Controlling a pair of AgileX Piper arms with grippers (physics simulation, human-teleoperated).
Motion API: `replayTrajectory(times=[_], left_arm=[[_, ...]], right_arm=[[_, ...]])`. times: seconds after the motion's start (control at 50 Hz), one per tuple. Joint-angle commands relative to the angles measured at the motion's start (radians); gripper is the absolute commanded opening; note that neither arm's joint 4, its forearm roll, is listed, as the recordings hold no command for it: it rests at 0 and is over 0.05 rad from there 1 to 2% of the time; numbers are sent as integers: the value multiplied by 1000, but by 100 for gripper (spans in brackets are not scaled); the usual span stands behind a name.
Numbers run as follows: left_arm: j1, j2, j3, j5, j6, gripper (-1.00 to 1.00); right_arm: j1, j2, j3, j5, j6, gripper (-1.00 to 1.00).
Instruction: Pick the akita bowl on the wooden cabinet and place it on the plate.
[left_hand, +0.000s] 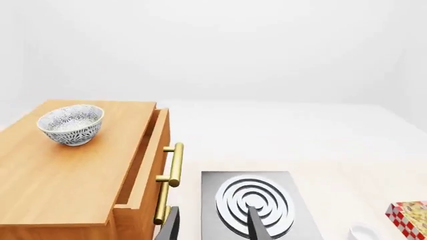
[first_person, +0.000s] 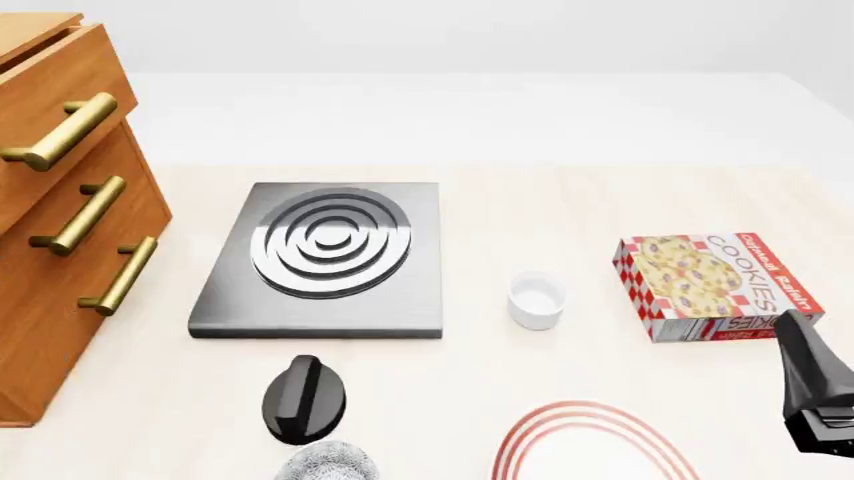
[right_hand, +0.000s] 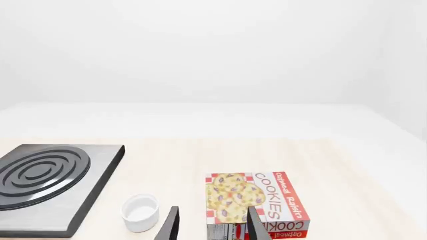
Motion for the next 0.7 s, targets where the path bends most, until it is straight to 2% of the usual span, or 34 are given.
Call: replayTrajectory(times=[0.02,0.32,0.58,0.7], left_arm=[[31,59,-197,127,-14,100],[78,109,-370,216,-37,100],[160,209,-522,263,-51,100],[201,242,-540,260,-67,100]], right_arm=[[0,0,-1,1,0,100],[0,0,-1,0,0,100],[0,0,-1,1,0,100],[0,0,-1,1,0,100]])
